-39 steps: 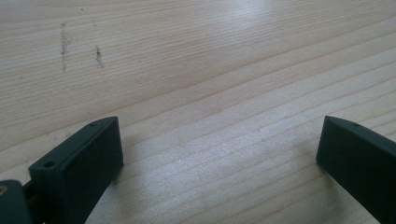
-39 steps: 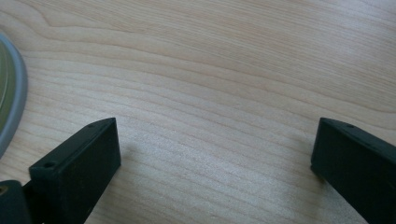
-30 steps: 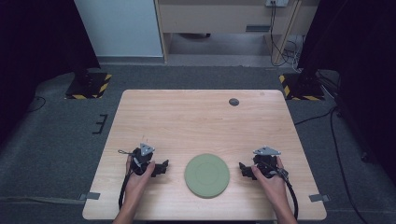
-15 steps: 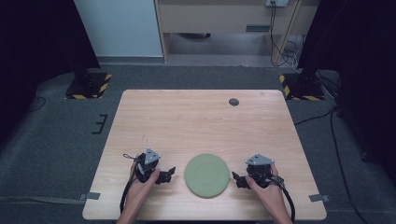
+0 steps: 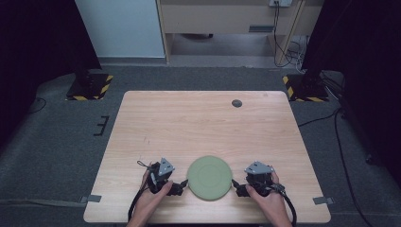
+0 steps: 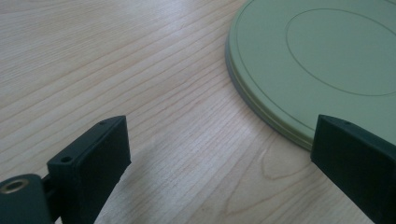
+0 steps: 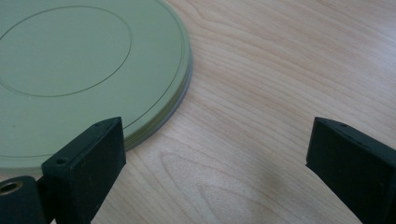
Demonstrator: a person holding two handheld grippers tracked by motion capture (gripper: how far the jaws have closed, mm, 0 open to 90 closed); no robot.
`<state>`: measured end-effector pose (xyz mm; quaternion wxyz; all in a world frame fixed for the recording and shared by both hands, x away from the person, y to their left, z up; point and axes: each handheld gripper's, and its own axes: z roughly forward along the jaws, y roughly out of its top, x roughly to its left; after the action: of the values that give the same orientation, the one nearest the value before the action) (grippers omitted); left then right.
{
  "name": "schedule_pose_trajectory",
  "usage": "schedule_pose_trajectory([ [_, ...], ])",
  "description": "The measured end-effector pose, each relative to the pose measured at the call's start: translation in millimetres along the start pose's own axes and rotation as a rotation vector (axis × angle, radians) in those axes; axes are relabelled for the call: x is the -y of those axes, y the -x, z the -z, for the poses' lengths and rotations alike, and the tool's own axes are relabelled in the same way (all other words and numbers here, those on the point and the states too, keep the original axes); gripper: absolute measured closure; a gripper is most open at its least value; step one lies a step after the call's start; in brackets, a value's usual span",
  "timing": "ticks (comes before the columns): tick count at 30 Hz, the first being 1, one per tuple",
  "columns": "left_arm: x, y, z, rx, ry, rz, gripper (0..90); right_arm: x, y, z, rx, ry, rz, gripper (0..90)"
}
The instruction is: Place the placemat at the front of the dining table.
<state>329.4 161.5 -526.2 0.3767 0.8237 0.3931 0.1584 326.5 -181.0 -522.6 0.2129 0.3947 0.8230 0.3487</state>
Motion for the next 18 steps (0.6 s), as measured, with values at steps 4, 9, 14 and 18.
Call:
schedule_pose_trajectory([
  [4, 0.3, 0.6, -0.9, 0.009, -0.003, 0.003, 3.9, 1.3, -2.2, -1.8, -0.003, -0.014, 0.019, 4.9],
  [9, -0.5, 2.4, -0.8, 0.015, 0.001, 0.0, 3.9, 1.5, -2.8, -1.8, -0.01, -0.011, 0.028, 4.9],
  [14, -0.8, 5.2, -2.3, 0.02, -0.006, -0.009, 3.9, 0.3, -5.7, -1.7, -0.019, -0.005, 0.034, 4.9],
  [18, -0.9, 5.8, -3.9, 0.016, -0.007, -0.011, 3.9, -0.4, -8.6, -2.8, -0.028, -0.008, 0.047, 4.8],
])
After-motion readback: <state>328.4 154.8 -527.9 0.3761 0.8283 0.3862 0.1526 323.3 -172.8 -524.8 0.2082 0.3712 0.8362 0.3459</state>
